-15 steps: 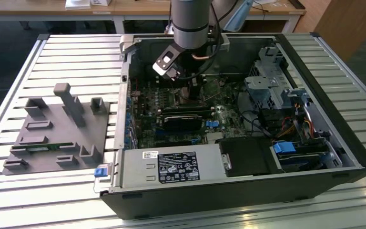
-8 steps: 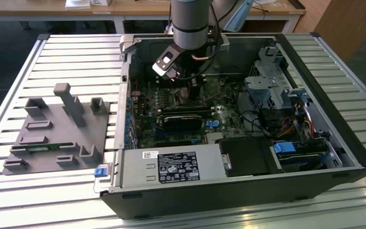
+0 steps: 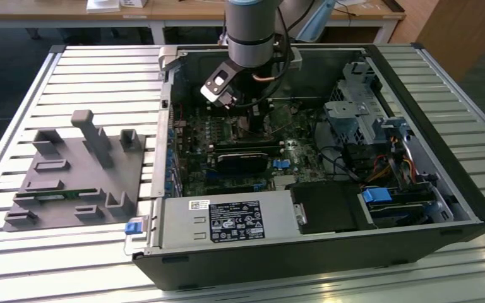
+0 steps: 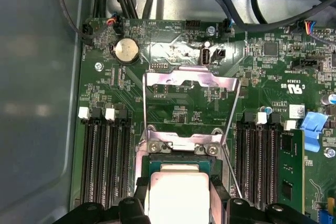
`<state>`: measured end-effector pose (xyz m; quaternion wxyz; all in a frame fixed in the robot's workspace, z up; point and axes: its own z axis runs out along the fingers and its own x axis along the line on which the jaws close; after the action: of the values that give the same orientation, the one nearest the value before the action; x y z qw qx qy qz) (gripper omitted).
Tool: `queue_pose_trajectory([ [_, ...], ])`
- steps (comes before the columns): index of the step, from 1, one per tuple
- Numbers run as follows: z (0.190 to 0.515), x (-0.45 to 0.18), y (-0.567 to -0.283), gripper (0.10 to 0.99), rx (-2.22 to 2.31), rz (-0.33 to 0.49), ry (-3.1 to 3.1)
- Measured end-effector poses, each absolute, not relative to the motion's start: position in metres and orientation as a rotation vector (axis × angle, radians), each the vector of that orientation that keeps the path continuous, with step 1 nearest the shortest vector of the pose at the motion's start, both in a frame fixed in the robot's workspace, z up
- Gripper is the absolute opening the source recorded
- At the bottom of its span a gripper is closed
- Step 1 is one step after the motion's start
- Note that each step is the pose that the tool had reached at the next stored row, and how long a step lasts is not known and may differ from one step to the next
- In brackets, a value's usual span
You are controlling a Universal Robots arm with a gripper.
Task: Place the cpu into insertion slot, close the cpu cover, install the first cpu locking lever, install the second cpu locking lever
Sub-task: 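Place the cpu into insertion slot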
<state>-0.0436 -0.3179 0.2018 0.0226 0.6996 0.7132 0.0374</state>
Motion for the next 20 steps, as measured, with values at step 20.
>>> queue_pose_trajectory([
  [20,0.1945,-0.0442,-0.318,0.541,2.174,0.113,2.199],
])
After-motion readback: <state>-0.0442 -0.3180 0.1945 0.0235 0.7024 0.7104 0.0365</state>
